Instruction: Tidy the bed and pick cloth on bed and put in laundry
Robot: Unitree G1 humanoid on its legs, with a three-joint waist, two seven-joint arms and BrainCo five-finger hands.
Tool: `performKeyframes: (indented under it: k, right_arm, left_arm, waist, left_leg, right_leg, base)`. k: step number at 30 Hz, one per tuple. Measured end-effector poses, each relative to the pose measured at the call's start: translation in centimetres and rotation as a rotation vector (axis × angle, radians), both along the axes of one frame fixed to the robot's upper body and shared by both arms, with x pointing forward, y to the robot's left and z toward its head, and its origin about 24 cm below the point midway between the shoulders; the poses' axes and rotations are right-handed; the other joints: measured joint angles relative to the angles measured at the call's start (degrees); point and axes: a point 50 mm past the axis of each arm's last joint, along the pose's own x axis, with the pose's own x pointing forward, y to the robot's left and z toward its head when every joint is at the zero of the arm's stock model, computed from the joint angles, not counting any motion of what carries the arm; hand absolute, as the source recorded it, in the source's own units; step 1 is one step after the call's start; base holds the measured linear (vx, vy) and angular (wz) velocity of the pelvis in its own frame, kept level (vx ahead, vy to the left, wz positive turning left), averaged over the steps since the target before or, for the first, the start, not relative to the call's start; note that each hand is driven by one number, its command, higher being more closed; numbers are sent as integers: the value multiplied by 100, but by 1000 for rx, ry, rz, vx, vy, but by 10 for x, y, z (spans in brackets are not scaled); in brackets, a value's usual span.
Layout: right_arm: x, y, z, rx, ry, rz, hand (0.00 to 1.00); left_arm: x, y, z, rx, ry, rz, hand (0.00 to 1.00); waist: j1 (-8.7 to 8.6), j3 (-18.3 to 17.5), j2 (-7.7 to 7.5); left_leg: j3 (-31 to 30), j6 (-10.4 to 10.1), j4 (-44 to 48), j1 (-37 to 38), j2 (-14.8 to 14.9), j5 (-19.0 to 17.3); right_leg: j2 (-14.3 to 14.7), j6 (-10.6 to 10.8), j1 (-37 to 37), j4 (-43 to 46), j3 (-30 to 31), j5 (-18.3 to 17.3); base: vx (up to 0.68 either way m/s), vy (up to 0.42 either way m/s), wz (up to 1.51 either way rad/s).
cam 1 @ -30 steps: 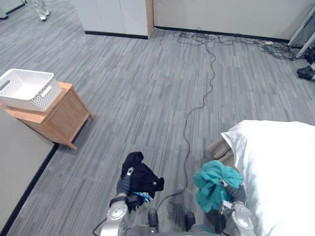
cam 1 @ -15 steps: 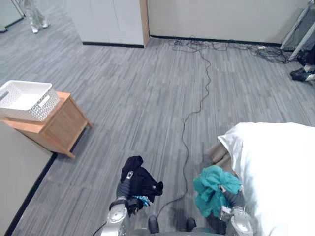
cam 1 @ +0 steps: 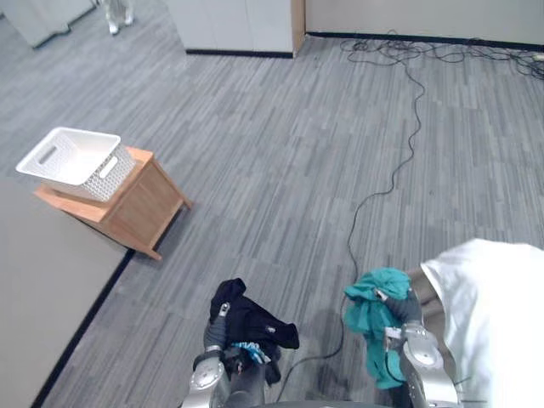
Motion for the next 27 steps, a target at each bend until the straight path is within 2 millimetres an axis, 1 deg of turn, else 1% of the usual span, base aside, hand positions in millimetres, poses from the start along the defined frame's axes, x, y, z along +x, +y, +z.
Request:
performKeyframes:
  k: [1,2,3,4,5,6,7,8,9,10,11,12,13,14,15,16,17,18,19,20,21,22,23,24,25,26,27]
  right_arm:
    - [0,6,-2,13,5,6,100]
    - [-1,8,-4,19,14,6,100]
    - [-4,10,-9,32,36,5,100]
    - [-5,11,-11,34,45,9,100]
    - [-8,11,-13,36,57,12,100]
    - [-12,10,-14,36,65,9,100]
    - [-13,10,-15,36,67,8,100]
    - [-14,10,-15,37,66,5,100]
    - [-15,9,-13,36,61,3,100]
    - [-15,8,-11,34,51,-2,100]
    - [-14,7,-10,33,44,-4,100]
    - [-13,7,-10,35,44,-7,100]
    - [-13,8,-10,36,47,-4,100]
    - [-14,9,-9,33,47,1,100]
    - [-19,9,-9,28,56,3,100]
    - [-21,6,-10,9,68,12,100]
    - [-21,4,-10,-6,73,20,100]
    - [-19,3,-9,-22,71,30,100]
    - [-16,6,-7,-36,64,60,100]
    - [-13,11,-6,-34,58,87,100]
    - [-11,12,-5,-38,56,114,100]
    - [-10,15,-5,-37,54,130,100]
    - [-8,17,-4,-37,48,139,100]
    - [-2,21,-1,-42,32,164,100]
    - [8,25,4,-50,7,196,100]
    - [13,27,7,-54,-7,213,100]
    - [22,29,13,-60,-31,239,100]
  left_arm:
    - [3,2,1,8,-1,-8,100]
    - [4,2,1,10,1,-11,100]
    - [7,2,3,17,-2,-24,100]
    - [8,4,3,26,-4,-23,100]
    - [10,6,5,43,-11,-24,100]
    - [11,7,6,49,-17,-28,100]
    - [13,8,9,55,-30,-29,100]
    - [19,8,12,64,-49,-46,100]
    - [23,5,14,68,-60,-67,100]
    - [31,0,18,63,-83,-89,100]
    - [34,-4,19,59,-90,-101,100]
    - [39,-9,18,55,-89,-126,100]
    - [38,-9,17,57,-81,-129,100]
    - [36,-9,13,58,-64,-129,100]
    - [29,-8,7,58,-33,-126,100]
    - [22,-12,0,40,7,-119,100]
    - [17,-14,-3,28,19,-111,100]
    - [11,-17,-6,8,35,-100,100]
    - [5,-19,-9,-10,52,-80,100]
    - [1,-20,-11,-24,62,-64,100]
    - [-1,-18,-11,-28,66,-57,100]
    - [-3,-14,-12,-42,69,-34,100]
    - [-5,-12,-13,-46,68,-24,100]
    - [-7,-9,-13,-61,62,6,100]
    - [-8,-7,-13,-69,58,25,100]
    - [-7,-6,-12,-74,52,31,100]
    - [-6,-5,-9,-78,39,41,100]
  waist:
    - [-19,75,-108]
    - [-36,100,-129]
    - [-125,171,-83]
    - [-160,215,-68]
    - [-195,282,40]
    - [-231,328,173]
    - [-334,322,170]
    - [-399,320,180]
    - [-453,321,178]
    - [-563,339,225]
    - [-620,366,274]
    - [-633,402,325]
    - [-624,409,326]
    - [-626,402,269]
    - [-634,413,294]
    - [-625,343,552]
    - [-618,277,679]
    - [-564,263,837]
    - [-504,285,953]
    - [-463,313,962]
    - [-363,394,1048]
    - [-248,493,958]
    - [-183,521,906]
    - [-35,535,797]
    - [123,546,751]
    - [184,545,750]
    - [296,551,752]
  left_leg:
    - [-53,-11,236,143,-20,-345]
    - [-140,-20,248,278,-37,-478]
    - [-351,-62,141,686,-55,-678]
    - [-457,-99,1,952,-62,-734]
    - [-639,-159,-392,1553,-67,-767]
    - [-804,-200,-664,1933,-72,-756]
    - [-987,-255,-886,2233,-82,-759]
    - [-1240,-344,-1079,2469,-88,-789]
    - [-1444,-358,-1138,2530,-82,-797]
    - [-1718,-484,-1183,2595,-11,-868]
    - [-1838,-612,-1193,2646,62,-946]
    - [-2045,-905,-1253,2897,231,-1134]
    - [-2110,-1020,-1293,3056,304,-1217]
    - [-2141,-1171,-1364,3343,415,-1338]
    - [-2149,-1383,-1489,3823,594,-1494]
    - [-2166,-1388,-1260,3971,983,-1426]
    - [-2187,-1253,-942,3857,1150,-1316]
    - [-2237,-975,49,3474,1425,-905]
    - [-2437,-749,1303,2832,1740,-90]
    - [-2562,-707,2058,2451,1875,340]
    - [-2814,-663,3577,1836,1892,142]
    - [-2914,-611,4478,1450,1691,-203]
    - [-2871,-599,4689,1252,1536,-339]
    - [-2698,-637,4744,906,1203,-602]
    - [-2532,-815,4452,534,849,-895]
    - [-2462,-884,4196,344,688,-1023]
    - [-2234,-911,3564,8,452,-1186]
  right_leg:
    - [-194,314,-525,1394,27,356]
    - [-247,314,-778,2082,85,762]
    - [-185,290,-1179,3285,163,997]
    - [-111,149,-1293,3708,138,893]
    - [14,-63,-1482,4085,52,670]
    - [83,-277,-1637,4057,-129,542]
    - [88,-467,-1853,3873,-311,429]
    - [76,-645,-2208,3354,-468,323]
    - [66,-695,-2446,2647,-525,319]
    - [82,-741,-2656,1361,-488,479]
    - [90,-732,-2701,693,-448,671]
    - [50,-546,-2806,-687,-71,1208]
    - [-4,-453,-2879,-971,126,1326]
    - [-58,-375,-2898,-1101,348,1345]
    - [-109,-230,-2884,-811,434,1558]
    - [119,-284,-3031,27,358,1898]
    - [235,-348,-3085,320,322,1918]
    - [489,-639,-3035,608,191,1589]
    - [806,-874,-2741,442,65,1368]
    - [937,-971,-2546,280,38,1310]
    - [1227,-1199,-2000,-58,2,1264]
    - [1407,-1316,-1430,-370,9,1218]
    - [1466,-1383,-1173,-506,35,1170]
    - [1542,-1457,-816,-779,176,1110]
    - [1596,-1493,-542,-1033,336,1083]
    - [1615,-1500,-449,-1145,401,1074]
    - [1612,-1472,-273,-1317,486,1010]
  base:
    - [626,187,12]
    - [622,186,37]
    - [490,118,46]
    - [618,109,67]
    - [617,64,64]
    - [745,19,84]
    - [738,-79,106]
    - [604,-138,121]
    - [579,-231,155]
    - [458,-242,140]
    - [733,-454,162]
    - [652,-442,113]
    - [831,-600,108]
    - [577,-461,82]
    - [891,-688,79]
    - [742,-567,58]
    - [878,-695,13]
    - [703,-604,-13]
    - [705,-577,-24]
    - [720,-480,-27]
    - [673,-390,-29]
    - [640,-375,-29]
    - [590,-343,-38]
    - [596,-276,-56]
    - [600,-233,-66]
    - [585,-149,-67]
    - [567,-70,-41]
